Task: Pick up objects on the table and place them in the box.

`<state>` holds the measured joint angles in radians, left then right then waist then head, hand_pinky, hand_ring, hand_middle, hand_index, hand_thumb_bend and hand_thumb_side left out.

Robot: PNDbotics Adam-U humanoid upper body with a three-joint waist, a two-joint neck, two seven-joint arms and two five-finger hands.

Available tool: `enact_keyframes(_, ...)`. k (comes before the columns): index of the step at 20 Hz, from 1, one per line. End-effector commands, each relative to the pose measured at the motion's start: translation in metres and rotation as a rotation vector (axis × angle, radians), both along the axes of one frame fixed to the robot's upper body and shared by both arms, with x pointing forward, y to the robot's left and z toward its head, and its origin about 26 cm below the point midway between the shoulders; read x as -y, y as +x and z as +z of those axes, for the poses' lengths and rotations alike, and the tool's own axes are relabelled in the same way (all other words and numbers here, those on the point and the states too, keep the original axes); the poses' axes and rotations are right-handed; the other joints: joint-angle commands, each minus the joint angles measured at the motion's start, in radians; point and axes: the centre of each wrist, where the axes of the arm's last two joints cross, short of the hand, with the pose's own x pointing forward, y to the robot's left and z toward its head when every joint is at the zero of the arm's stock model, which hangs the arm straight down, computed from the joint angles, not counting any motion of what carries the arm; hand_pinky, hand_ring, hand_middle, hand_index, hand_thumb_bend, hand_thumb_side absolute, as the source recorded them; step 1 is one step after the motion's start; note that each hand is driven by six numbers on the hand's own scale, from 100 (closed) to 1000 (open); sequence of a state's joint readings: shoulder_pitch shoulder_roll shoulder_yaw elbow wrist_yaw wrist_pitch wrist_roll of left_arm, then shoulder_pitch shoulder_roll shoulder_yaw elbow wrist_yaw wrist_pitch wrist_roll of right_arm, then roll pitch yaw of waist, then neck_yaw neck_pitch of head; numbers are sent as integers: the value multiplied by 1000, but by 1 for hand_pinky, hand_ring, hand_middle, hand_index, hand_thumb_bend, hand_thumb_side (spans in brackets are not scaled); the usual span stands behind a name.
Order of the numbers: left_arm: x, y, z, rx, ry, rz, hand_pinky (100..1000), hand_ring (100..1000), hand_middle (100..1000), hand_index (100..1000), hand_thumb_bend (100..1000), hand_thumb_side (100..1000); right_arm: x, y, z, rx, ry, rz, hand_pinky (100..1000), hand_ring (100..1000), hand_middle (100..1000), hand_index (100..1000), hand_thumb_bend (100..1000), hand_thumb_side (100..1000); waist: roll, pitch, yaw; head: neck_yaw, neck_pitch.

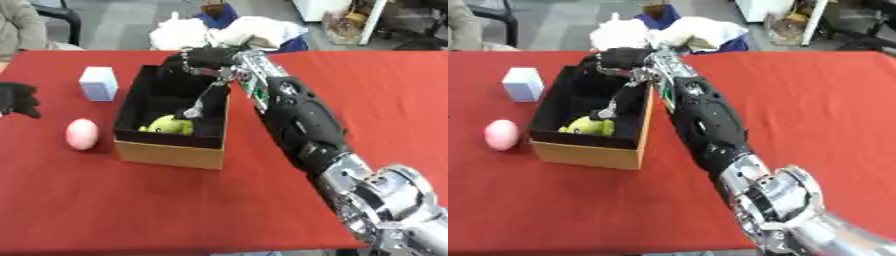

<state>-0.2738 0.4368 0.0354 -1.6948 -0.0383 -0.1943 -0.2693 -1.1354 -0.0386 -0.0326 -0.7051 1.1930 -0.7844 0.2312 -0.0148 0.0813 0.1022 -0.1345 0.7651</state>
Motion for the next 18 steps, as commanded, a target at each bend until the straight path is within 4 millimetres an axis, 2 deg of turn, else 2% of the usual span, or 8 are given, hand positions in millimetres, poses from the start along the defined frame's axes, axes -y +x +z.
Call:
enact_keyframes(1, -12, 0, 21, 57, 61, 20, 633, 549, 561, 732, 176, 868, 35, 4, 38, 108, 160, -24, 786, 788, 811, 894, 317, 388, 6, -13, -7, 13, 5)
enact_keyframes(7, -38, 1, 41, 92, 235, 72, 650, 595, 608, 743, 100, 897, 104, -4, 59, 154, 303, -79, 786, 774, 790, 883, 267, 348, 7, -11, -29, 38, 5)
enact_keyframes(8, -43, 1, 45, 100, 271, 81, 652, 601, 614, 747, 100, 881, 115, -7, 60, 154, 314, -91, 786, 774, 789, 882, 237, 315, 8, -12, -33, 42, 5)
enact_keyframes(9, -48, 2, 50, 108, 315, 89, 653, 605, 620, 750, 100, 849, 127, -9, 61, 151, 325, -106, 786, 773, 786, 881, 238, 353, 9, -12, -37, 46, 5)
enact_keyframes(12, -62, 5, 62, 116, 440, 110, 654, 611, 626, 761, 100, 769, 158, -19, 58, 133, 367, -153, 787, 770, 779, 878, 185, 368, 10, -14, -46, 57, 5)
enact_keyframes(14, -72, 9, 67, 108, 530, 122, 652, 612, 628, 764, 170, 745, 177, -26, 57, 119, 393, -184, 787, 768, 774, 877, 155, 378, 11, -14, -53, 64, 5)
enact_keyframes(15, -76, 11, 69, 101, 577, 126, 652, 613, 629, 767, 192, 694, 186, -29, 56, 112, 405, -200, 787, 767, 772, 876, 115, 382, 11, -15, -58, 68, 5)
enact_keyframes(18, -87, 19, 70, 71, 695, 134, 658, 624, 642, 778, 308, 702, 208, -39, 54, 93, 447, -242, 786, 763, 764, 873, 100, 399, 11, -17, -68, 75, 5)
